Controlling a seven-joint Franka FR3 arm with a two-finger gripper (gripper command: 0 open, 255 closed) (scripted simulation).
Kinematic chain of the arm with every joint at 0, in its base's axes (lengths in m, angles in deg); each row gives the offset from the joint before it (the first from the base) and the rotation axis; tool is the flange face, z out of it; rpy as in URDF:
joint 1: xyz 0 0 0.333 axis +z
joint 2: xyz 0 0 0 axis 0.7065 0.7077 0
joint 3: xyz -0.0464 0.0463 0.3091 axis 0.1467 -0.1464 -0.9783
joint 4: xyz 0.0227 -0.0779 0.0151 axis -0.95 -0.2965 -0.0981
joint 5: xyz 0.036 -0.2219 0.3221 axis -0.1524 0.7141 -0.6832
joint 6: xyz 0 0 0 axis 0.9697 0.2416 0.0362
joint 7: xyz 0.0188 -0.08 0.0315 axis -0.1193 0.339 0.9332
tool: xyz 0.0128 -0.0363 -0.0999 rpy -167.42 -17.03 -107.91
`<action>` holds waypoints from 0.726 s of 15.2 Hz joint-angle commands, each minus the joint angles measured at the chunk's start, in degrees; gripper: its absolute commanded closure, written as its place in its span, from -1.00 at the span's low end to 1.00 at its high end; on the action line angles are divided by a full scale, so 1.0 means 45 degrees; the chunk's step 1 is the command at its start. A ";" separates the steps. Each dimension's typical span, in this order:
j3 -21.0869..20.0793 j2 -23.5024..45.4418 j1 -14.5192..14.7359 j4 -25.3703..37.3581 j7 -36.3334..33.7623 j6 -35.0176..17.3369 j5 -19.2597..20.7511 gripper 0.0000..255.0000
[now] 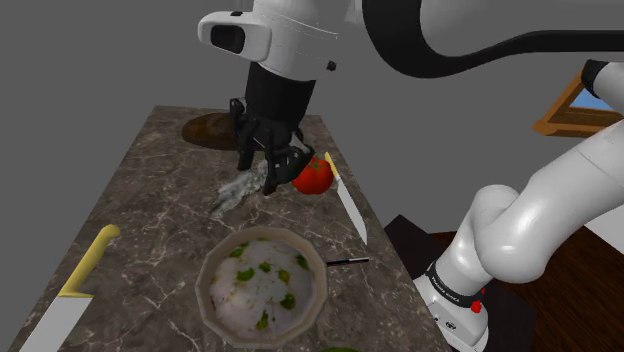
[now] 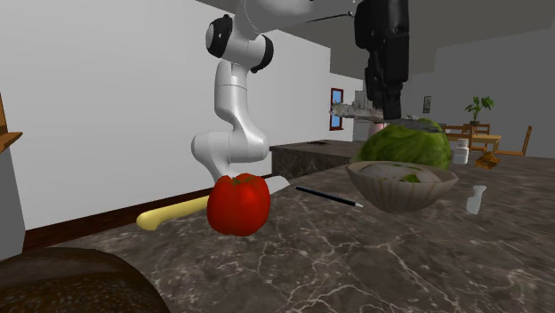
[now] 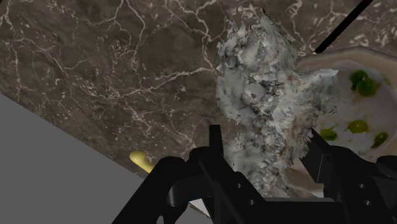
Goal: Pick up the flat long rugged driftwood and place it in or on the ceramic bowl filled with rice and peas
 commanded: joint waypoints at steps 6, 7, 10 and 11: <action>-0.1137 -0.0844 0.0758 -0.0323 -0.1769 0.0285 -0.0448 1.00; -0.1292 -0.0892 0.0837 -0.0308 -0.1995 0.0321 -0.0483 1.00; -0.1338 -0.0942 0.0871 -0.0859 -0.1977 -0.0186 -0.0538 1.00; -0.1355 -0.0952 0.0882 -0.1037 -0.1973 -0.0355 -0.0554 1.00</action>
